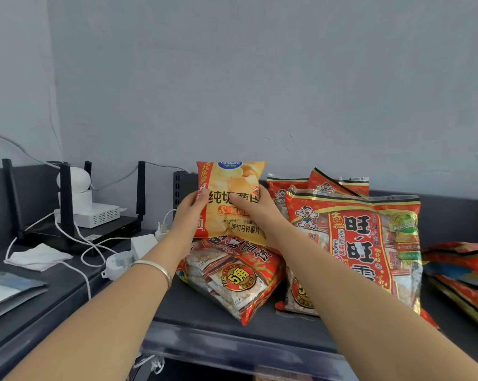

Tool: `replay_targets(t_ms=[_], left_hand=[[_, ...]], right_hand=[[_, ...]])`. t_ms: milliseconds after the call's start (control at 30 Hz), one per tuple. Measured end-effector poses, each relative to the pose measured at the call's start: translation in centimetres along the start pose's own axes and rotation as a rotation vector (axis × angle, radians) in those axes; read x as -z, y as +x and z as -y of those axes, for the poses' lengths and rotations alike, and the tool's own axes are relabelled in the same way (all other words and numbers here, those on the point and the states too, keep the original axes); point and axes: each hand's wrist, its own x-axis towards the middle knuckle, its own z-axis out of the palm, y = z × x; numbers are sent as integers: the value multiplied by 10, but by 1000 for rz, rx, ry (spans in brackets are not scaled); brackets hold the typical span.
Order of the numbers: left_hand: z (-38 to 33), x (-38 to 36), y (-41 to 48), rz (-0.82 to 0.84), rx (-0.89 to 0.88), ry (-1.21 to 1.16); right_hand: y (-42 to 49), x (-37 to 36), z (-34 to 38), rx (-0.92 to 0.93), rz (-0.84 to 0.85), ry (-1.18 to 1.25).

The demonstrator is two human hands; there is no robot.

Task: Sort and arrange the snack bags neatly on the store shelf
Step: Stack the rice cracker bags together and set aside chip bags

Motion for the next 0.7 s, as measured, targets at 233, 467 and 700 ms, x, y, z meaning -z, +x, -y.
replay_targets(t_ms=[233,467,700], left_hand=[[-23,-42,-18,9,-180,-28],[-40,-142,-39,132,-326,118],[-39,-275,-86,292,-314,76]], right_hand=[[-17,37,29,186,-124,-115],[-57,139,43,235,-290,-184],[-117,280,46,219,-426,-226]])
